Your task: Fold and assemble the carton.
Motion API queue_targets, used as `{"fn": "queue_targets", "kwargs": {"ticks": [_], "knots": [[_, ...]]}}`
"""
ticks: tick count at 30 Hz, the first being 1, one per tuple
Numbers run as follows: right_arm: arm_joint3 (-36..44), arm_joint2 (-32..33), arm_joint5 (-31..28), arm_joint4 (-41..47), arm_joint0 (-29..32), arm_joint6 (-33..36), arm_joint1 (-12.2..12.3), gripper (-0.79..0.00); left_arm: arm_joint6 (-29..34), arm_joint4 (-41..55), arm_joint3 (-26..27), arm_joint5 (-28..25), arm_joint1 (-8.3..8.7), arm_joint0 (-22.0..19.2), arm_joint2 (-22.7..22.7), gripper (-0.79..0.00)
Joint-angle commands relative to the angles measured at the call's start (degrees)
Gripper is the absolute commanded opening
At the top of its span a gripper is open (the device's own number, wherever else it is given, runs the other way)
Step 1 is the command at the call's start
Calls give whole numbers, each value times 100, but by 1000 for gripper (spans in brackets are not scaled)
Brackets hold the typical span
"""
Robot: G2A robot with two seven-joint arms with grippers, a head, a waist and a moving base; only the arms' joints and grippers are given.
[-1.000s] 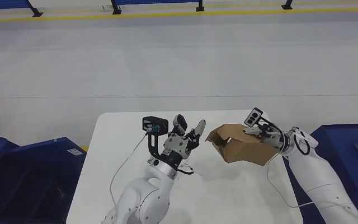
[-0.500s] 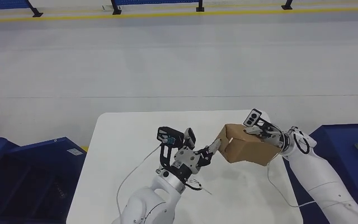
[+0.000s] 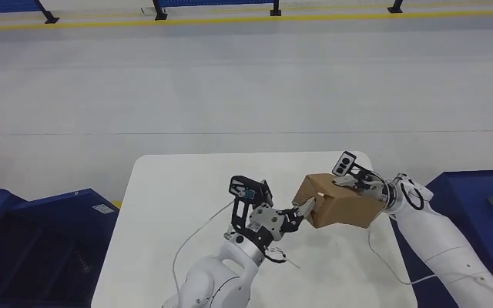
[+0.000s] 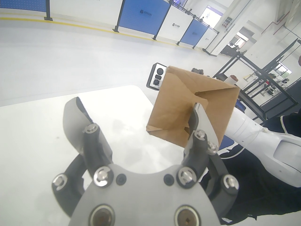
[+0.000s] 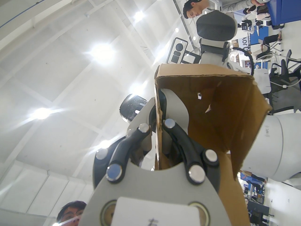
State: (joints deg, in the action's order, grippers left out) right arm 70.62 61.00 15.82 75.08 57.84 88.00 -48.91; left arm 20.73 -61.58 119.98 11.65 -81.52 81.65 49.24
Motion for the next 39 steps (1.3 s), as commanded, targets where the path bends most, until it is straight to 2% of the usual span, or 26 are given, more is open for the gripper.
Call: {"fn": "queue_targets", "kwargs": {"ticks": [1, 12, 17, 23, 39], "knots": [[10, -16, -26, 18, 1, 0, 21, -785, 20, -2, -28, 32, -13, -31, -33, -71], [57, -130, -81, 80, -36, 0, 118, -785, 25, 44, -138, 178, -76, -155, -123, -68], [-15, -112, -59, 192, -92, 0, 161, -785, -21, 70, 168, 158, -51, 42, 0, 0], [-10, -141, -60, 232, -105, 0, 198, -785, -164, -19, 403, 96, -5, 326, 160, 0], [191, -367, -266, 210, -61, 0, 270, -785, 71, -233, -162, 419, -108, -71, -65, 0]]}}
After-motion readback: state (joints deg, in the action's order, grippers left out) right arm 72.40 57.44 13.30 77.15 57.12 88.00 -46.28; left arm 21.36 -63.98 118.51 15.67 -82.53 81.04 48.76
